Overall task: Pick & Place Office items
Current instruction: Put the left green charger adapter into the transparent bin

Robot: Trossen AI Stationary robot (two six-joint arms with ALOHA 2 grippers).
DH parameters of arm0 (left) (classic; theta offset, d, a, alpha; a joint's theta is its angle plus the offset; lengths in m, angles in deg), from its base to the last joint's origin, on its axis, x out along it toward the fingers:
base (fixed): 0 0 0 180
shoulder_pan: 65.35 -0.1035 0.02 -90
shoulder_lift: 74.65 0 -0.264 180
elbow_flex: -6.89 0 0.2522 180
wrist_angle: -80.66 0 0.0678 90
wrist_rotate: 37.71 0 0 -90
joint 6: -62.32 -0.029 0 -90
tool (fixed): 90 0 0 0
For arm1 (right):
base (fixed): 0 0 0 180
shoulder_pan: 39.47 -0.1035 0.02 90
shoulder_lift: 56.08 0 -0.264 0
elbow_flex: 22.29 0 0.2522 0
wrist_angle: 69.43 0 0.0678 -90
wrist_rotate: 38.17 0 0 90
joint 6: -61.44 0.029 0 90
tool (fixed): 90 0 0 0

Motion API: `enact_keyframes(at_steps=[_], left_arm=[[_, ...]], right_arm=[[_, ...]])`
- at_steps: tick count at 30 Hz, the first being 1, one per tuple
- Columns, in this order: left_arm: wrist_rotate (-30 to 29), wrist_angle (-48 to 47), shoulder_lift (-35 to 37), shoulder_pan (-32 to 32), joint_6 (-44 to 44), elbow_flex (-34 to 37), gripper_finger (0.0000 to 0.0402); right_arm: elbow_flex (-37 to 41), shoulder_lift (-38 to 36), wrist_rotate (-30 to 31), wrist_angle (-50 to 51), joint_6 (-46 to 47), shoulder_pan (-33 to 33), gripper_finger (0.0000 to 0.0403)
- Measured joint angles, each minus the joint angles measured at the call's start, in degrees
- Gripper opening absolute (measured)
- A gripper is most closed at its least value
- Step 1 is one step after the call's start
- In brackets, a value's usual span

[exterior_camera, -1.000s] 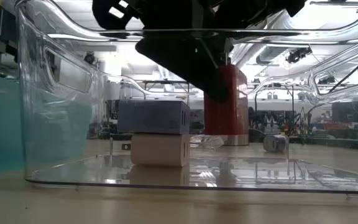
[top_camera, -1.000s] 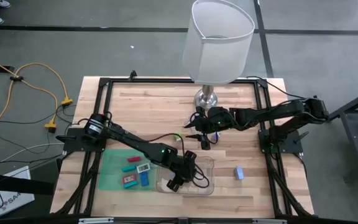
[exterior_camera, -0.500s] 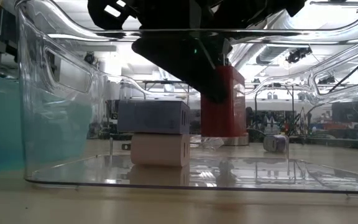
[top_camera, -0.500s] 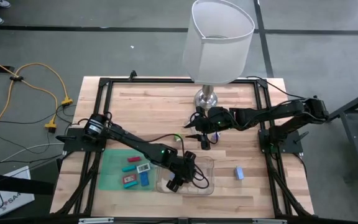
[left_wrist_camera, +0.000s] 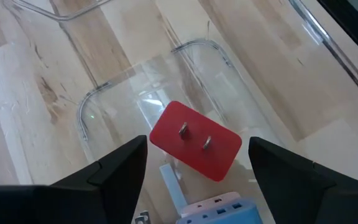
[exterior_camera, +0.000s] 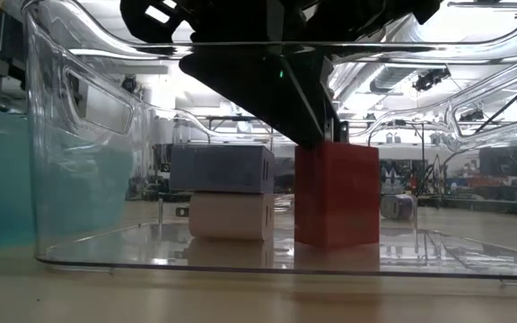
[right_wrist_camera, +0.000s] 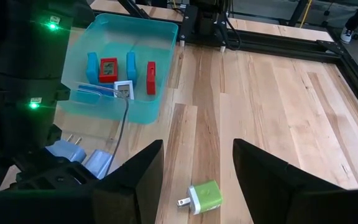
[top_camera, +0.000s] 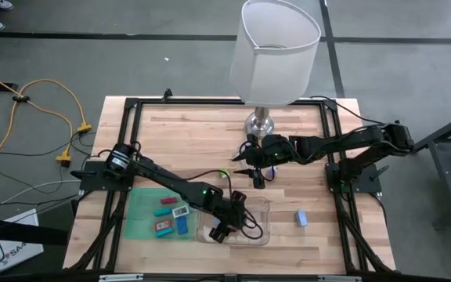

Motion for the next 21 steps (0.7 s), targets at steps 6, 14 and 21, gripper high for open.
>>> enact_keyframes(at_steps=[6,14,21], left_arm=[[-0.33,0.0,0.0,0.02,0.0,-0.02,0.0275],[-2.59,-0.1,0.98,0.71,-0.7,0.05,0.0275],[-10.25,-1.94,5.09,3.15,-2.65,0.05,0.0275]], right_arm=[[0.02,0.0,0.0,0.01,0.02,0.0,0.018],[0.0,0.0,0.0,0.01,0.01,0.0,0.018],[0.01,0.0,0.0,0.01,0.01,0.0,0.018]])
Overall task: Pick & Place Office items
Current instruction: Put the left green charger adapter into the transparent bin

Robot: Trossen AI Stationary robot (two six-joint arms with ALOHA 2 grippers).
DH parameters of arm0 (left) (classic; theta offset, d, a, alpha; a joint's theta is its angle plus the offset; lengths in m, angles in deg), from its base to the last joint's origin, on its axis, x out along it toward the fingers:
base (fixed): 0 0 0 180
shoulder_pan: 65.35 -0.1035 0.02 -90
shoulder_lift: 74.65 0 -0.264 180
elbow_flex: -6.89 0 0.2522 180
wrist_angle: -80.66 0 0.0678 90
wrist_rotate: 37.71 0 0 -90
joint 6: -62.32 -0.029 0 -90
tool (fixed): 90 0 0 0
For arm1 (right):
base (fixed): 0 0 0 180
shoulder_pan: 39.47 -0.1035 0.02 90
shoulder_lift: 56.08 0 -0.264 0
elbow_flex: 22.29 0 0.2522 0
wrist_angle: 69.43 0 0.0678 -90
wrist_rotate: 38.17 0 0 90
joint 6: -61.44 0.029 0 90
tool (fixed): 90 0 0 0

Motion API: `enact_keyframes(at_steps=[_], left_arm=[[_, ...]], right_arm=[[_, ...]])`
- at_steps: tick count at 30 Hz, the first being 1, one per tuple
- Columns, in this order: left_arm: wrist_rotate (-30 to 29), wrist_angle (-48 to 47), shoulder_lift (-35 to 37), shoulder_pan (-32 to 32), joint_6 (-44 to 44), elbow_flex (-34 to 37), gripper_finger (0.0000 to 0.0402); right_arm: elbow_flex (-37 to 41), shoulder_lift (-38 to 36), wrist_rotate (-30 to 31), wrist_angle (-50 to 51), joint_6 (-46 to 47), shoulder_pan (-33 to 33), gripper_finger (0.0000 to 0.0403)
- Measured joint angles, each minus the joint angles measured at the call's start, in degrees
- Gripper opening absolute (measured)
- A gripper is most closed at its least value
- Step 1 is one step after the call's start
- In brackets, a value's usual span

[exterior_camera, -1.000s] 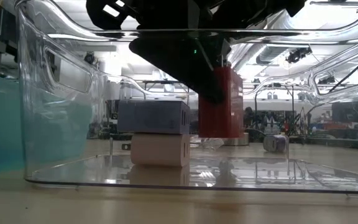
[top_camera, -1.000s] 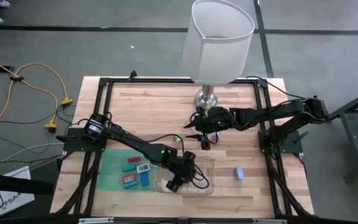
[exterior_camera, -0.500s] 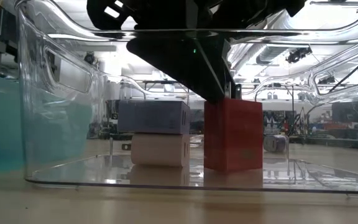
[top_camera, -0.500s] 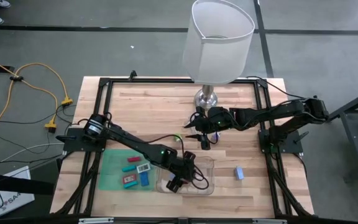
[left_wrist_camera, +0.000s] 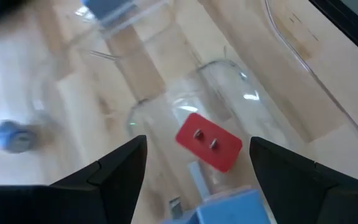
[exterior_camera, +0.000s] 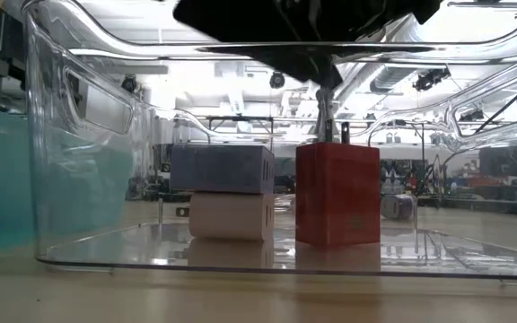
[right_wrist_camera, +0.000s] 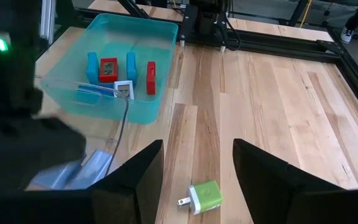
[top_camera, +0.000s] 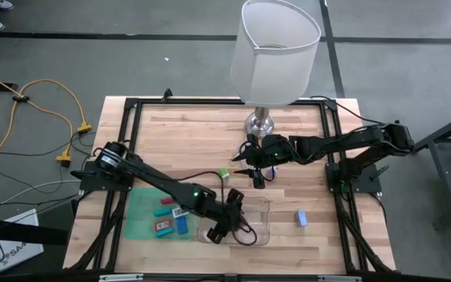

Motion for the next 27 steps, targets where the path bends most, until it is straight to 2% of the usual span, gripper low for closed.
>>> enact_keyframes(at_steps=[4,10,21,27], left_arm=[[-3.64,-3.4,2.39,1.19,1.96,0.0,0.0275],[-3.49,-11.51,4.66,-0.27,9.37,0.0,0.0275],[-2.63,-19.66,11.1,-3.75,11.76,0.41,0.0275],[0.16,-18.08,18.42,-7.82,14.95,8.77,0.0275]], right_arm=[[-0.01,0.0,0.0,0.0,0.01,0.0,0.018],[-0.01,0.0,-0.01,0.0,-0.01,0.0,0.018],[0.01,0.0,0.0,0.13,0.01,0.0,0.018],[-0.01,0.0,-0.01,0.15,0.0,0.0,0.018]])
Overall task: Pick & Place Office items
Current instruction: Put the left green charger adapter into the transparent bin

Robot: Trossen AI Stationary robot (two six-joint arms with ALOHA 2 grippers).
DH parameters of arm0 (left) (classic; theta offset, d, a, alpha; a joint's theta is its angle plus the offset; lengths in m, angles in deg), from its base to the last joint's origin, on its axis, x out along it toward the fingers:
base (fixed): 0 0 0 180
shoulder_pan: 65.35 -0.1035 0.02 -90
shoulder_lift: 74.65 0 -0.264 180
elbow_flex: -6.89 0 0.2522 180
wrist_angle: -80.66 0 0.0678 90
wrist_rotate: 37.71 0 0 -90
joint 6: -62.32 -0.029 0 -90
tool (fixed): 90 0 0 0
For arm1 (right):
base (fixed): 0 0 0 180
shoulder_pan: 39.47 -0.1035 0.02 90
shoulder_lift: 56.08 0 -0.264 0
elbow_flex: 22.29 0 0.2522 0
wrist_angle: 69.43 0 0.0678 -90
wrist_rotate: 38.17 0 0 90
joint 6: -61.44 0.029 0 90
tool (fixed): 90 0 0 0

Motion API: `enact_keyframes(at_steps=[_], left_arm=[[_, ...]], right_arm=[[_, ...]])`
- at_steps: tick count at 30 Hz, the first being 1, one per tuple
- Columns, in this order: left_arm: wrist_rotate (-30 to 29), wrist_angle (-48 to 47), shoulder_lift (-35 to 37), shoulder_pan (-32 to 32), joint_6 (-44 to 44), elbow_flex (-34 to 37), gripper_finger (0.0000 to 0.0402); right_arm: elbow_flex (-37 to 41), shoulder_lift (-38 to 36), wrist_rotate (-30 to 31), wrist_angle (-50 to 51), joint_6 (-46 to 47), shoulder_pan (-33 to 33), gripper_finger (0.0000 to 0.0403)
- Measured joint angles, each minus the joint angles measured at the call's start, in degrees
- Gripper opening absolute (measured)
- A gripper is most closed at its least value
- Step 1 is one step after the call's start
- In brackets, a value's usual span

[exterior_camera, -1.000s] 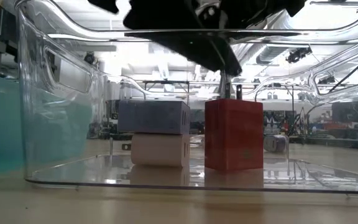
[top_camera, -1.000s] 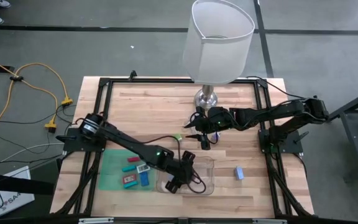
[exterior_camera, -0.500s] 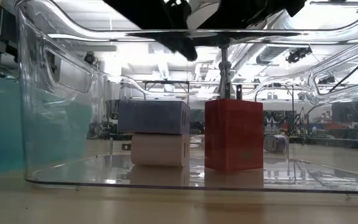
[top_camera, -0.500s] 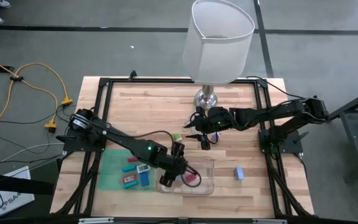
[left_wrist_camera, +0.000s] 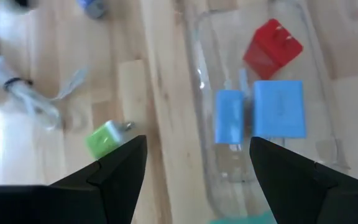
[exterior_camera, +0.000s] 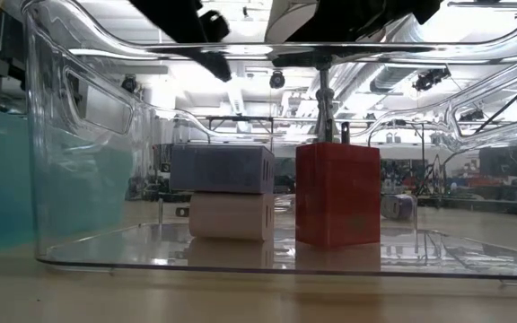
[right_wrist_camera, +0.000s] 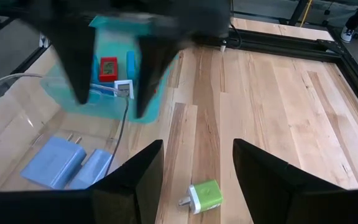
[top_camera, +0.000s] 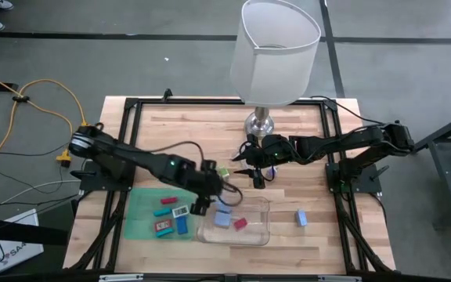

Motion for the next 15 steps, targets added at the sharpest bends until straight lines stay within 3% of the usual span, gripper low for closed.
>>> enact_keyframes(at_steps=[8,15], left_arm=[[0.63,13.71,11.49,-6.98,-6.39,14.62,0.0275],[13.85,23.64,11.68,-17.38,-13.28,22.24,0.0275]], right_arm=[[0.0,0.0,0.01,-0.01,-0.01,0.0,0.018],[0.0,0.0,0.01,-0.02,0.0,0.0,0.018]])
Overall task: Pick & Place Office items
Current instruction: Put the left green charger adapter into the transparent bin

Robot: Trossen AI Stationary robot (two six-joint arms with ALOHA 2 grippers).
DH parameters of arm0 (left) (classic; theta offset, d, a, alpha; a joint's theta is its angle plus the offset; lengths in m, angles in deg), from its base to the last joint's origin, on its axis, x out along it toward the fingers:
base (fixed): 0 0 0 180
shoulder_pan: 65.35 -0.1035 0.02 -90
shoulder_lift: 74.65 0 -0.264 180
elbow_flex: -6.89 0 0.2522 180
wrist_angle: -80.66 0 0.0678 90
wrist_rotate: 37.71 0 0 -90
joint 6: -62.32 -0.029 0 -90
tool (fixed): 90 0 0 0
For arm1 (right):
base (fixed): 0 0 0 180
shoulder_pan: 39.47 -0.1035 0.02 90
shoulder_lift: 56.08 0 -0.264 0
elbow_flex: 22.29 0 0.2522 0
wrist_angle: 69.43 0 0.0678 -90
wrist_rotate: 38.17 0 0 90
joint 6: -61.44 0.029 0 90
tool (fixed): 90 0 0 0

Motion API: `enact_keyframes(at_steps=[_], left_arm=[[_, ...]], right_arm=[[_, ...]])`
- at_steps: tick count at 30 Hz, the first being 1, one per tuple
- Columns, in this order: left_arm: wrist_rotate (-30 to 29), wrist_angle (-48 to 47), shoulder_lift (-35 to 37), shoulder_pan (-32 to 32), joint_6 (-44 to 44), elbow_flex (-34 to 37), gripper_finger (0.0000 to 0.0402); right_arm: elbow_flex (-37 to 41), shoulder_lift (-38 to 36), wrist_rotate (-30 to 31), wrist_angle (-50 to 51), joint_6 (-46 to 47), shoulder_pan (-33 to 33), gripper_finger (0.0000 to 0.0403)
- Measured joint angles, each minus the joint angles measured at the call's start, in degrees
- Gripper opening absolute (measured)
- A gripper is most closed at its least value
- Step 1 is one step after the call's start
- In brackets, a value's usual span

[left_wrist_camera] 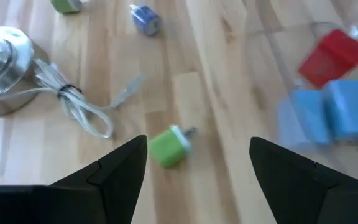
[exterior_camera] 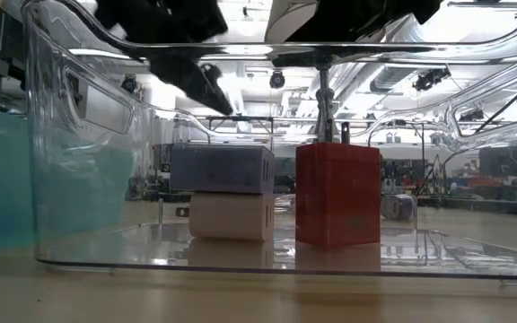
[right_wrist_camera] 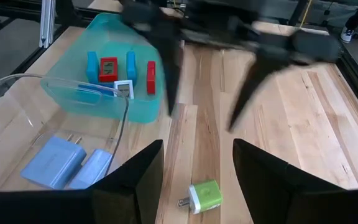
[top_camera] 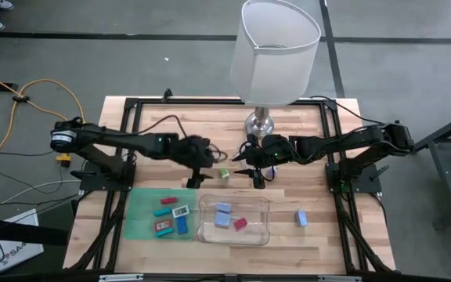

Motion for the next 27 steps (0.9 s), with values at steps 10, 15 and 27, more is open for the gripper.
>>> enact_keyframes(at_steps=[10,15,27], left_arm=[[9.59,6.86,-5.47,-8.81,-12.99,2.96,0.0275],[15.75,10.5,-10.49,-9.39,-18.04,2.96,0.0275],[21.62,13.09,-14.12,-13.36,-30.86,2.94,0.0275]], right_arm=[[0.0,0.0,0.0,0.0,0.01,0.0,0.018],[0.0,0.0,0.0,-0.01,0.01,0.0,0.018],[0.0,0.0,0.0,0.0,0.0,0.0,0.018]])
